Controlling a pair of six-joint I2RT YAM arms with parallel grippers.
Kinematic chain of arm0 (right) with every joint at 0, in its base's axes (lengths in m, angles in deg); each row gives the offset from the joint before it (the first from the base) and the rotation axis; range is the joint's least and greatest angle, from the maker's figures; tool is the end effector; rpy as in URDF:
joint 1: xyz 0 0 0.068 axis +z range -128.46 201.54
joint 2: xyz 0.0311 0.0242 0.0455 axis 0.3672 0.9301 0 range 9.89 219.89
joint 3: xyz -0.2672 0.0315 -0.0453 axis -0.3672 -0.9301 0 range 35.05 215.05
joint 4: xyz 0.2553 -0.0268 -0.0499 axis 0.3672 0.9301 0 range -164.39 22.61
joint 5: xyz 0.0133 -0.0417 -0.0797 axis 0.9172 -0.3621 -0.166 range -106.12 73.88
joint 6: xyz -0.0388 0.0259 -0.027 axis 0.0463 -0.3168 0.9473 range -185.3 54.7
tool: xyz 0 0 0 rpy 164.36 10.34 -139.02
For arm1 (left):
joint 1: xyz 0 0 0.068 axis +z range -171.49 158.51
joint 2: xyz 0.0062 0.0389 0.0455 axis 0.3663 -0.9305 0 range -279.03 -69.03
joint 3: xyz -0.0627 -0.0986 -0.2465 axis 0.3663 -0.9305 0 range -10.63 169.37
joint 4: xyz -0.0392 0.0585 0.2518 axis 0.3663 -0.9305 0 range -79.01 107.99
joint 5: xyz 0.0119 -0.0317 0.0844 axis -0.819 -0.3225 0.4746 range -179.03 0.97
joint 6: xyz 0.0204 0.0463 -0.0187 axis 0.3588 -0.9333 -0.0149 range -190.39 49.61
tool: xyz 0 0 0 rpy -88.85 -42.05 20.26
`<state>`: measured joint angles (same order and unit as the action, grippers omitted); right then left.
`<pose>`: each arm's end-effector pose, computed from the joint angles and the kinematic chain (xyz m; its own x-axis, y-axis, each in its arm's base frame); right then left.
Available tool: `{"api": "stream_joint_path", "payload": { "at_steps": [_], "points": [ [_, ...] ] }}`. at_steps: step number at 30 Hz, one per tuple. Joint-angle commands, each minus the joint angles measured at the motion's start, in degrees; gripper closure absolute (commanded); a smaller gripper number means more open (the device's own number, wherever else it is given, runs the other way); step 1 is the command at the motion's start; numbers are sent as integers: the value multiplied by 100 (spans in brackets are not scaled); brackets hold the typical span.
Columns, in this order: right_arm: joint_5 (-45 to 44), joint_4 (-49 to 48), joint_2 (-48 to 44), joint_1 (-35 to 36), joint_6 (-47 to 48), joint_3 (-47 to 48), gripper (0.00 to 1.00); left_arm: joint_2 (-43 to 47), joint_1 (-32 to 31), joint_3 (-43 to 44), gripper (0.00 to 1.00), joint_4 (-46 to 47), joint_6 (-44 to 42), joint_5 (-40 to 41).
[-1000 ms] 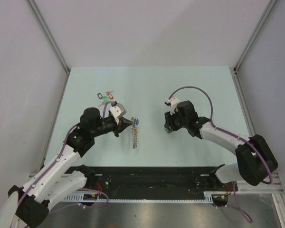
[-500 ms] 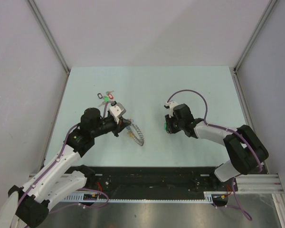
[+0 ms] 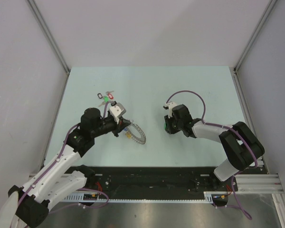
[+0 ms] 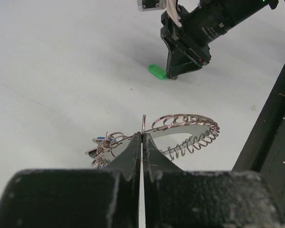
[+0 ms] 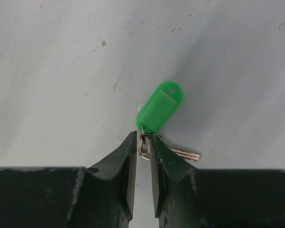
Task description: Put the keys on the keyring
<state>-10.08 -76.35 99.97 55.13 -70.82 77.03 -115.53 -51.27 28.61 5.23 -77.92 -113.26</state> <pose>0.2517 0.1716 0.1563 -0.6566 -0.3213 -0.6824 -0.5503 0.8228 0.1422 0.1568 -0.1065 0.2971 -0.1914 0.2473 -0.9498 0.8198 0.5724 -0.0162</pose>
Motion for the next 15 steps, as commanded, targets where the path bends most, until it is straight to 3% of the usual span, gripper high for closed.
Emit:
{"api": "stream_joint_path", "payload": {
  "at_steps": [1,7,15],
  "points": [
    [46,-86,27,17,-11,92,78,53,-19,321,100,265,32,-56],
    [11,11,-8,34,16,91,81,45,-28,321,100,265,32,-64],
    [2,151,-227,61,112,92,99,10,-28,303,100,265,-64,-126]
  ]
}}
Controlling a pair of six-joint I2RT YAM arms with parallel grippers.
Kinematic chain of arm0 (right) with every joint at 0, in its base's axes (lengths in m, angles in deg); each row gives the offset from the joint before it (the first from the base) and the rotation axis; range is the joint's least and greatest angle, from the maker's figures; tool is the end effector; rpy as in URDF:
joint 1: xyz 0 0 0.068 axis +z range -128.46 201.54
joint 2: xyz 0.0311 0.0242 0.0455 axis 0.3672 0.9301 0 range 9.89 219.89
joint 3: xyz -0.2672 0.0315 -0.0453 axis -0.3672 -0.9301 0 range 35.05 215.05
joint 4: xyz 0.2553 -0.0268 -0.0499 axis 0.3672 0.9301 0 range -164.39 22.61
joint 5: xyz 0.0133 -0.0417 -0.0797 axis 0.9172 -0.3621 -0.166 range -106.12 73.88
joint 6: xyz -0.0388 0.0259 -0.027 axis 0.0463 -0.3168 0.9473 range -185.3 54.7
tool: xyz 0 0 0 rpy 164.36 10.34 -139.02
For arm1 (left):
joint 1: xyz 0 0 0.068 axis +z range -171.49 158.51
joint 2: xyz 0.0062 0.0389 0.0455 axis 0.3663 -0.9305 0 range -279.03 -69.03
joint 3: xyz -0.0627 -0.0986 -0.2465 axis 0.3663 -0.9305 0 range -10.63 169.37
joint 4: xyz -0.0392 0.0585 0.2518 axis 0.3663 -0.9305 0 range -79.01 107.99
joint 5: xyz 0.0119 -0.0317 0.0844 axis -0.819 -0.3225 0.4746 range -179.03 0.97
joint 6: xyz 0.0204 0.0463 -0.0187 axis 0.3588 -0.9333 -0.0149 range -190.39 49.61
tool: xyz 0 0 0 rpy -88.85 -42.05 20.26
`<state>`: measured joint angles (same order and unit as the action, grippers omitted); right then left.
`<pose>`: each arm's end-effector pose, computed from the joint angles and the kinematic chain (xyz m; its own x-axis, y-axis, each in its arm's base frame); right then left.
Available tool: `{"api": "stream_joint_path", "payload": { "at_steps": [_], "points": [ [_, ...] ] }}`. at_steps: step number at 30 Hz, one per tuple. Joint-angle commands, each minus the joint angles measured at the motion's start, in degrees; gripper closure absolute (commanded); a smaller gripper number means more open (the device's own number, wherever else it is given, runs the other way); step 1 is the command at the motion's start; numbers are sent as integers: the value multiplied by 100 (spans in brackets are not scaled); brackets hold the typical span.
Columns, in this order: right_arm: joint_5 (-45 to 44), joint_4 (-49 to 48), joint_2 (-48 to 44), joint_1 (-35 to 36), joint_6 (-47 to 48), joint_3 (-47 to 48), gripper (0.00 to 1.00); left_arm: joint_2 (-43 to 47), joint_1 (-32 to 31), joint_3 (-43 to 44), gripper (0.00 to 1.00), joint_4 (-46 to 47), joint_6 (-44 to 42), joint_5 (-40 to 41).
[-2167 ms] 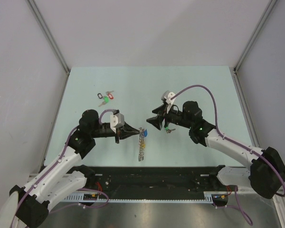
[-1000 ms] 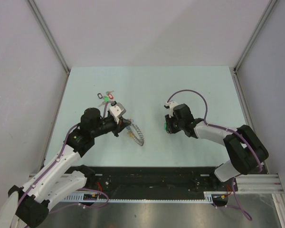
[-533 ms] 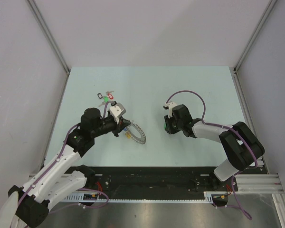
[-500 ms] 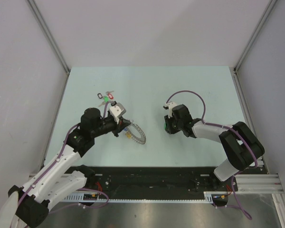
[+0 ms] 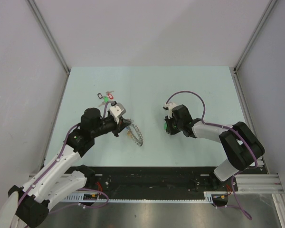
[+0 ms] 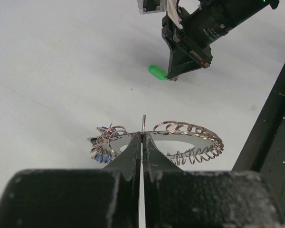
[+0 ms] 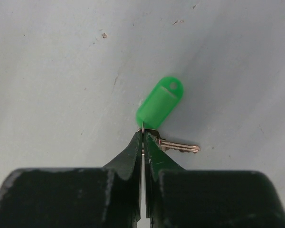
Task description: Put the keys on the keyring
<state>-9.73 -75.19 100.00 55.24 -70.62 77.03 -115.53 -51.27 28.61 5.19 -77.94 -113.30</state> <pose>0.2499 0.1714 0.1547 -0.6660 -0.3334 -0.6673 -0.5548 0.8194 0.1443 0.1568 -0.1065 0.2970 -0.1917 0.2478 -0.9497 0.8202 0.5718 -0.0163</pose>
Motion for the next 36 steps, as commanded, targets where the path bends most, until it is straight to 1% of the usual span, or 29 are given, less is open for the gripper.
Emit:
{"api": "stream_joint_path", "payload": {
  "at_steps": [1,6,8,11,12,14,15,18,21,24,26,30,36],
  "points": [
    [-33,45,-291,85,128,91,100,1,-28,303,100,269,-97,-156],
    [98,62,-852,146,417,92,100,-131,-19,233,99,339,-352,-481],
    [414,53,-1090,155,514,100,100,-201,-19,207,100,365,-440,-718],
    [977,62,-1521,173,971,179,100,-307,-37,163,100,445,-537,-1043],
    [1248,306,-1696,181,1233,223,100,-342,-37,145,100,453,-580,-1097],
    [1495,500,-1838,208,1507,381,100,-447,-45,136,100,454,-695,-1193],
    [1784,554,-1900,208,1760,434,100,-482,-63,119,100,454,-730,-1290],
    [2303,651,-2076,225,2017,548,100,-597,-115,84,100,489,-835,-1544],
    [2559,721,-2216,322,2202,592,100,-711,-186,66,100,506,-941,-1773],
    [2516,844,-2313,594,2360,592,100,-799,-265,66,100,497,-1072,-1949],
    [2280,879,-2348,761,2395,592,100,-869,-300,75,100,489,-1117,-2046],
    [2077,915,-2322,1112,2457,575,100,-1019,-388,75,100,471,-1231,-2222],
    [1936,809,-2392,1324,2501,513,100,-1089,-450,48,100,480,-1336,-2336]
  ]
}}
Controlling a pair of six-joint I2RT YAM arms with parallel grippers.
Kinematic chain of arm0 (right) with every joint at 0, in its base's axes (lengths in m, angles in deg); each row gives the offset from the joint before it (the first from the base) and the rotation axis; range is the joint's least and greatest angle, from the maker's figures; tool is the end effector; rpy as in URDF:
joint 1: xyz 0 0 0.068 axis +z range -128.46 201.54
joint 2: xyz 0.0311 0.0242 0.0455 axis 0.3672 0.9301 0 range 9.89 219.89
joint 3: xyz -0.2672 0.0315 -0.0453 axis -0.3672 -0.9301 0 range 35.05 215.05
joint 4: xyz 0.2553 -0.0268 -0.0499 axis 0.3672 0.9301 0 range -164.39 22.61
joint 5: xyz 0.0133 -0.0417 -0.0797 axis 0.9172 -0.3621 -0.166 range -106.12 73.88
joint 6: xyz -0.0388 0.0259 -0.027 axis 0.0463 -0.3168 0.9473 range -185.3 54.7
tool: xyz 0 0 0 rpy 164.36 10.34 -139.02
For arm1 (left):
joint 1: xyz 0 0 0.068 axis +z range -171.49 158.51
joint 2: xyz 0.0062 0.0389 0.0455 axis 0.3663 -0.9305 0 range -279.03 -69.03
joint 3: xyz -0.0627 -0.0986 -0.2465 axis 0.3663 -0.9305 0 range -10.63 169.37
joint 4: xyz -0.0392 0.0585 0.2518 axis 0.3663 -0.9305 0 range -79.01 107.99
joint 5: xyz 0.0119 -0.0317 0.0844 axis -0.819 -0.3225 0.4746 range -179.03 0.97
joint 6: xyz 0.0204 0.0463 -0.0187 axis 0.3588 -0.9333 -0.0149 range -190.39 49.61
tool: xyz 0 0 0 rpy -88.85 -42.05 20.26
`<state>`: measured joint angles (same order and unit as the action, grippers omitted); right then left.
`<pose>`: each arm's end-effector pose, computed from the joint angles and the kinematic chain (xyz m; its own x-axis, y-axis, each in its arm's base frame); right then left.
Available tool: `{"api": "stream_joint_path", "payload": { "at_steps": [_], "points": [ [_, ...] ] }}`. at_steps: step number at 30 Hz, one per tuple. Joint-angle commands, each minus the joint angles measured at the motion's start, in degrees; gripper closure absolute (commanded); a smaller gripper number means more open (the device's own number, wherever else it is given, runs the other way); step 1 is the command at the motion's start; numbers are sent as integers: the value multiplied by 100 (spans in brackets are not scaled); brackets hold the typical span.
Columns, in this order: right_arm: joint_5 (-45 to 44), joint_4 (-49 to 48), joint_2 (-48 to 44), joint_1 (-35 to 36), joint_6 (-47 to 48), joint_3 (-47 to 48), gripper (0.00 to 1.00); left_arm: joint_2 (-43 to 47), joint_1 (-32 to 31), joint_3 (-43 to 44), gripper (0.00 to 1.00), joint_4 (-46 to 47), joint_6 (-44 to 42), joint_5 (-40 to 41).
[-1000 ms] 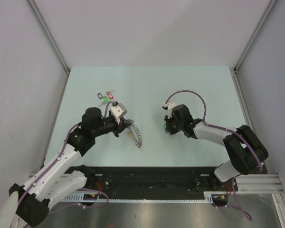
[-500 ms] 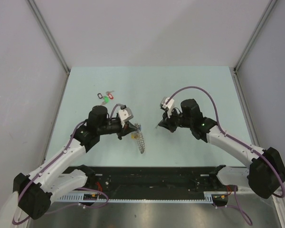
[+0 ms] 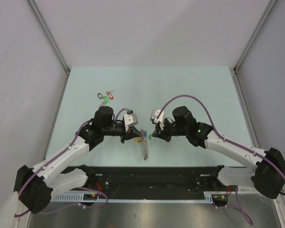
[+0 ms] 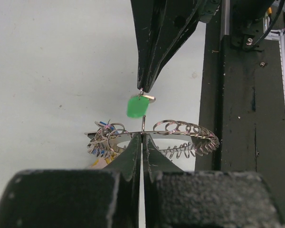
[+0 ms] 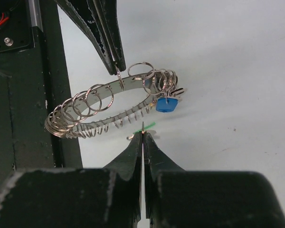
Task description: Put the keys on the keyring
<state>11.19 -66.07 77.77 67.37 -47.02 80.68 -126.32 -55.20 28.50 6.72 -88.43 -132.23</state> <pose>0.1703 0.1987 0.2671 -0.0502 -0.4517 -0.8908 -0.9777 0.2044 -0.0485 0.1662 -0.1401 0.2671 -0.1098 0.3447 -0.9323 0.9829 0.1774 -0.0501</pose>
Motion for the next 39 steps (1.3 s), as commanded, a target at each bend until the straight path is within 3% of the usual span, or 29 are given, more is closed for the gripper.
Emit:
{"api": "stream_joint_path", "payload": {
  "at_steps": [1,39],
  "points": [
    [-173,-120,-196,137,140,131,100,-18,-65,59,100,327,-296,-496],
    [187,-225,-495,463,316,8,100,34,-188,59,100,344,-419,-865]
  ]
}}
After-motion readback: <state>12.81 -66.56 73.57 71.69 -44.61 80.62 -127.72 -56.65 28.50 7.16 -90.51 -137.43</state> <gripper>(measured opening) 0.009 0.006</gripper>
